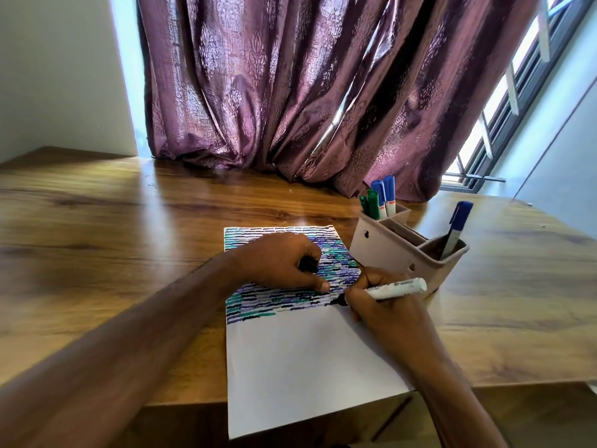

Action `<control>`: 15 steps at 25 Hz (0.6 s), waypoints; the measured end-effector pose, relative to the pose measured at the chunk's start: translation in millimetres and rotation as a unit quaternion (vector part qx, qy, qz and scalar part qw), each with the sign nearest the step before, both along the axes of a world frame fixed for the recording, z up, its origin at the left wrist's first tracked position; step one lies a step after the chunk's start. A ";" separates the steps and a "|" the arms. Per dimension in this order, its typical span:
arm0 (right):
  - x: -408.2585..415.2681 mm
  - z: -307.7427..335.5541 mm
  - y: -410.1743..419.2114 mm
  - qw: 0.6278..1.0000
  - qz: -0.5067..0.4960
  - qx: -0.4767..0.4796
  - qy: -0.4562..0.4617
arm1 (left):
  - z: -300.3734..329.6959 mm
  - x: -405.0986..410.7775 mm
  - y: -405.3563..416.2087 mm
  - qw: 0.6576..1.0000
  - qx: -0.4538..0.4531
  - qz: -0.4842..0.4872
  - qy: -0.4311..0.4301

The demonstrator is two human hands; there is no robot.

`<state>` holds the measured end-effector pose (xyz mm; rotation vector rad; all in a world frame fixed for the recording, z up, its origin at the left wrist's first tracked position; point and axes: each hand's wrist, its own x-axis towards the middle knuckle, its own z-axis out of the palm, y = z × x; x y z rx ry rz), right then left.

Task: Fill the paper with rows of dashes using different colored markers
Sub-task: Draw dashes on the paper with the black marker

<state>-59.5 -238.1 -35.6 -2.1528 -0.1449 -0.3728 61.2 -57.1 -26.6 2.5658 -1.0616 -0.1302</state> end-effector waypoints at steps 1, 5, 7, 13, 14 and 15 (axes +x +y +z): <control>0.3 -0.2 -0.3 1.000 0.002 0.003 0.001 | -0.1 0.3 -0.1 1.000 0.000 0.001 0.001; 0.9 0.4 -0.2 1.000 0.003 0.011 -0.004 | -0.2 -0.5 0.2 1.000 0.001 0.003 -0.002; 1.3 0.6 -0.3 1.000 0.009 0.010 -0.008 | 0.6 -1.2 0.0 1.000 0.003 0.002 -0.005; 3.3 -2.3 -3.4 1.000 0.013 0.009 -0.011 | 0.7 -2.5 -0.1 1.000 0.006 0.009 -0.008; 3.7 -1.9 -3.4 1.000 0.016 0.005 -0.014 | 1.4 -2.6 -0.3 1.000 0.008 0.009 -0.006; 3.4 -1.9 -3.3 1.000 0.018 0.006 -0.016 | 1.7 -2.7 -0.5 1.000 0.009 0.010 -0.003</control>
